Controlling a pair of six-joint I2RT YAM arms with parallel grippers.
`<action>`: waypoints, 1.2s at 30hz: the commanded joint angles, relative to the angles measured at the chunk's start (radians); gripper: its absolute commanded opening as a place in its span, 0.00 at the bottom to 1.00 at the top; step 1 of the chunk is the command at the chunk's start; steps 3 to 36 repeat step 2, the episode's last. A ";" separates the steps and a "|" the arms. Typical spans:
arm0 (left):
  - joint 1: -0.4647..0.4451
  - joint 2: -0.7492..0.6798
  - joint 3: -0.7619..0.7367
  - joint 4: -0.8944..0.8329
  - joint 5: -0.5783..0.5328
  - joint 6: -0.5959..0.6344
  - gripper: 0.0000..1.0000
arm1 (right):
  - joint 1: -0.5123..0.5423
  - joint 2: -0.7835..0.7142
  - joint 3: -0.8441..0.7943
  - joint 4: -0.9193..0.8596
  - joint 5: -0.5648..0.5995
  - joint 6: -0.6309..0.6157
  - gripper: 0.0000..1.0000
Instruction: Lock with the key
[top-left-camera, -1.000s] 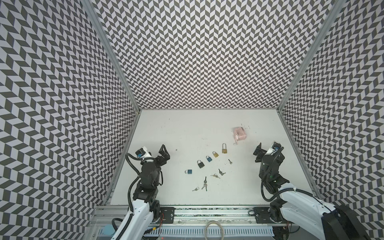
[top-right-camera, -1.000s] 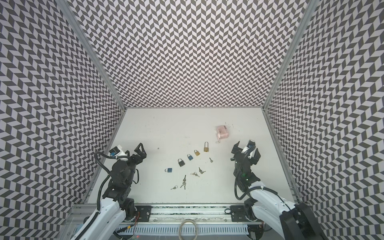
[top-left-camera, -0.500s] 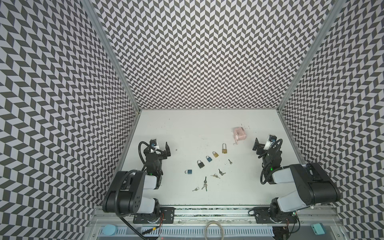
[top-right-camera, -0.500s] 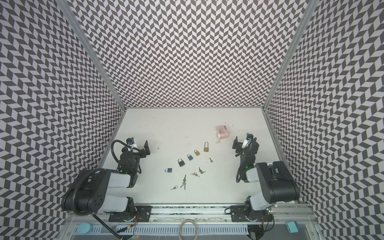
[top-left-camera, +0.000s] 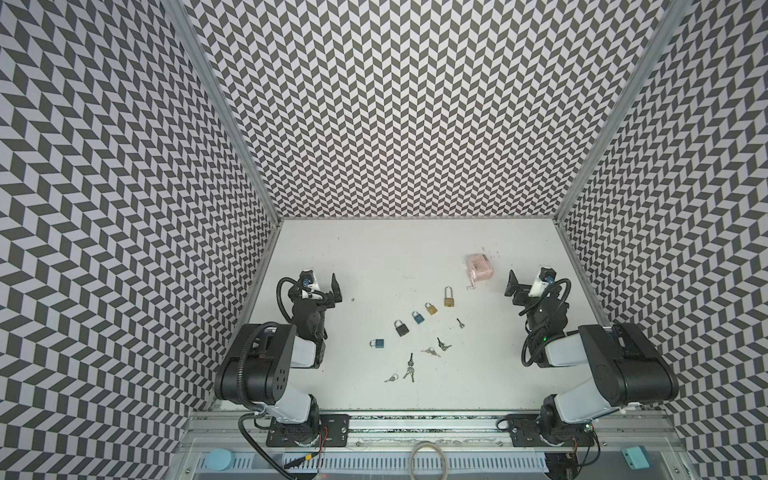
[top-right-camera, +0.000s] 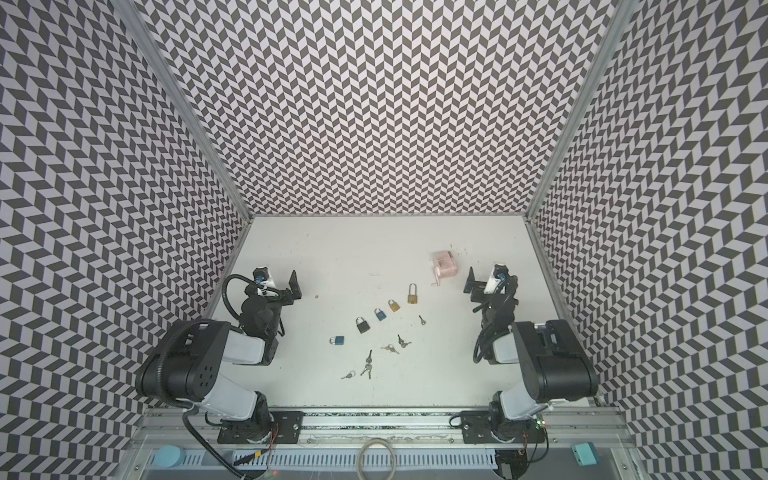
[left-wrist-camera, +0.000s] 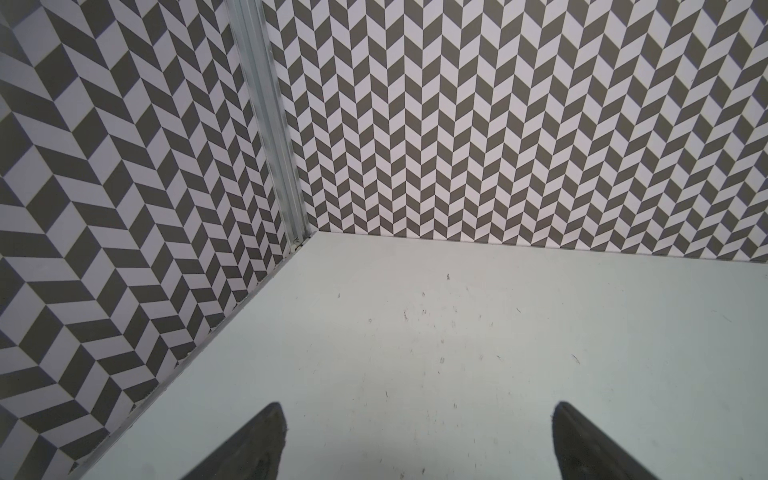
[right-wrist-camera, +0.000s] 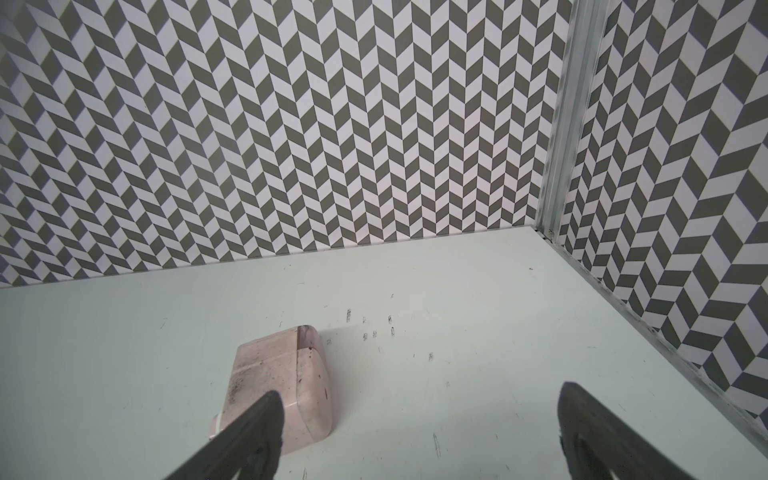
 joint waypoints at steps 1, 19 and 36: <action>0.004 -0.009 0.002 0.011 0.009 -0.001 1.00 | 0.000 0.014 -0.003 0.068 -0.010 -0.009 1.00; 0.003 -0.012 -0.008 0.027 0.031 0.011 1.00 | 0.000 0.011 -0.008 0.073 -0.011 -0.011 1.00; 0.003 -0.012 -0.008 0.027 0.031 0.011 1.00 | 0.000 0.011 -0.008 0.073 -0.011 -0.011 1.00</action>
